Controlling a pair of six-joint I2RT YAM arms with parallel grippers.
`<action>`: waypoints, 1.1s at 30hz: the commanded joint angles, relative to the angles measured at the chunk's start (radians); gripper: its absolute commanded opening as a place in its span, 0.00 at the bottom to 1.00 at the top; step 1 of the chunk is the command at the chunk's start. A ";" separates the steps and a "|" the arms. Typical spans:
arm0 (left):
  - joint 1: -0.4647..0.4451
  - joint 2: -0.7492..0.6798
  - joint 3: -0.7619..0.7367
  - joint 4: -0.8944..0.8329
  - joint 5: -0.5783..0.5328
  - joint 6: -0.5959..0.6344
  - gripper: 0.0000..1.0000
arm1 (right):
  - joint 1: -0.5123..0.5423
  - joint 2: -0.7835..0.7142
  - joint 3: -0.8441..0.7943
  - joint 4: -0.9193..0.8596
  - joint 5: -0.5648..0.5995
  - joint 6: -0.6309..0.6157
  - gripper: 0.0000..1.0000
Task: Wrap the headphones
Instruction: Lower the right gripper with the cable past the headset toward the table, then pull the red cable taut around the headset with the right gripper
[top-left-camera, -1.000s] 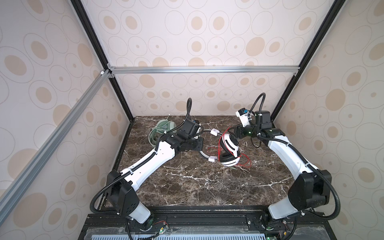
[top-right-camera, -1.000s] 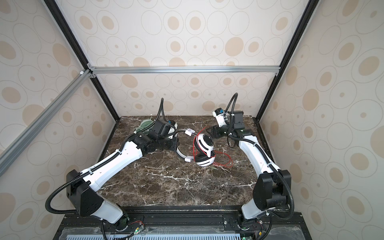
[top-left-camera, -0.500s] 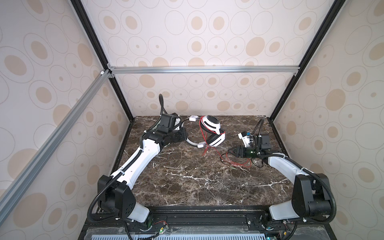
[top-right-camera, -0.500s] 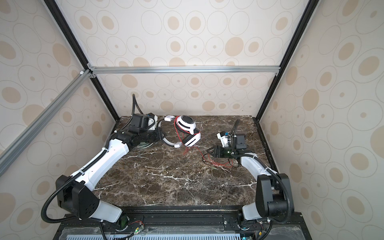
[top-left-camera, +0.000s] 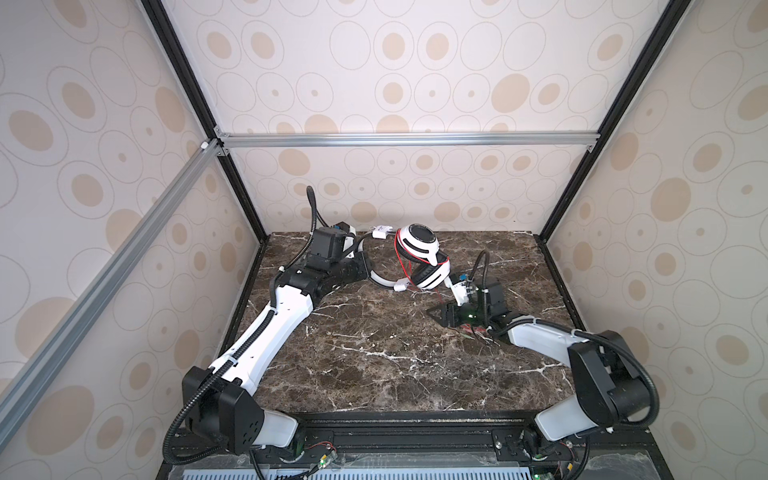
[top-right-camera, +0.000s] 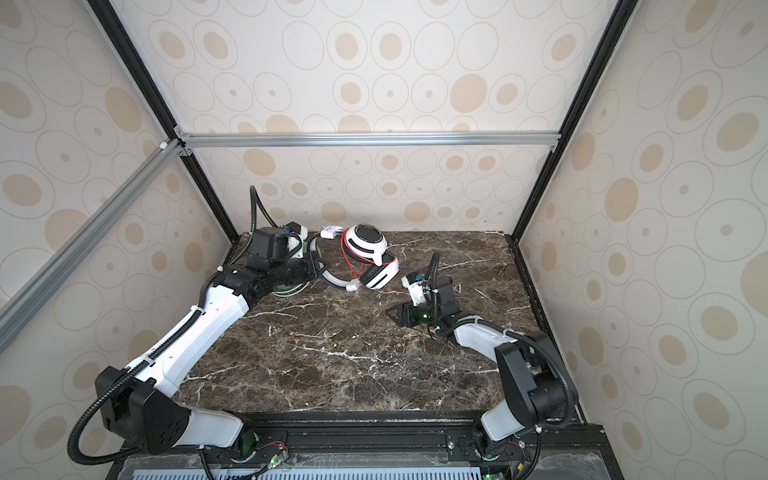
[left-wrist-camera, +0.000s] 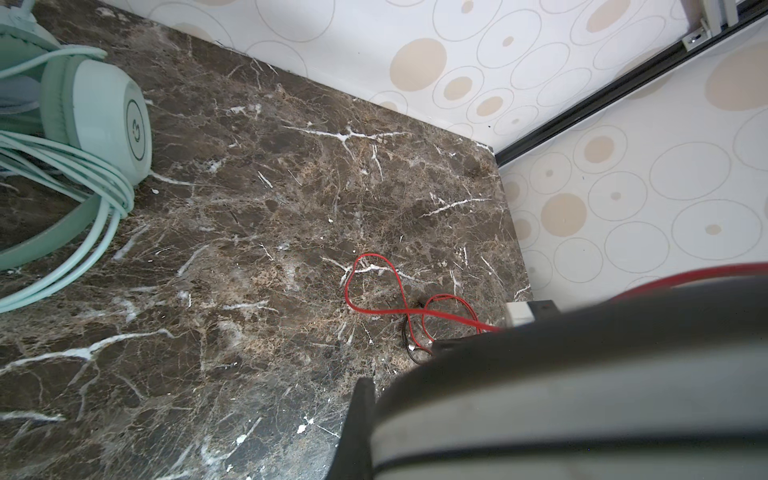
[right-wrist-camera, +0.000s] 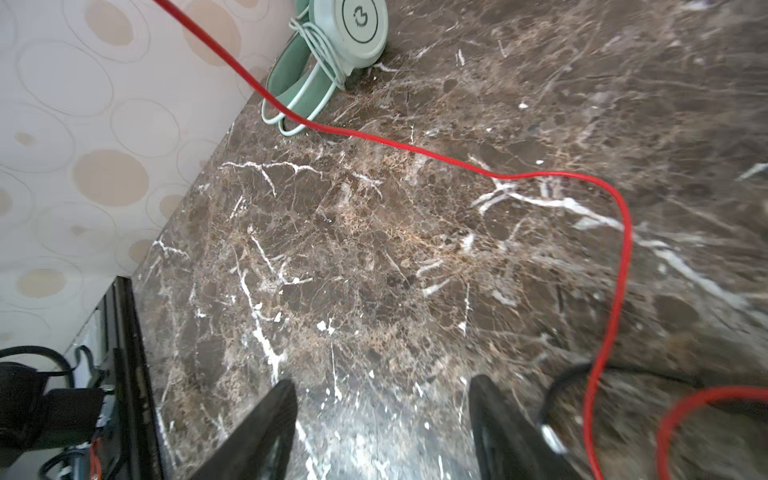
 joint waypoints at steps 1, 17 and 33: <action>0.010 -0.049 0.020 0.077 0.026 -0.032 0.00 | 0.028 0.099 0.013 0.249 0.100 0.061 0.69; 0.087 -0.058 0.016 0.090 0.092 -0.060 0.00 | 0.057 0.401 0.530 -0.307 0.230 -0.206 0.68; 0.121 -0.074 0.006 0.107 0.128 -0.074 0.00 | 0.066 0.652 0.935 -0.524 0.064 -0.252 0.68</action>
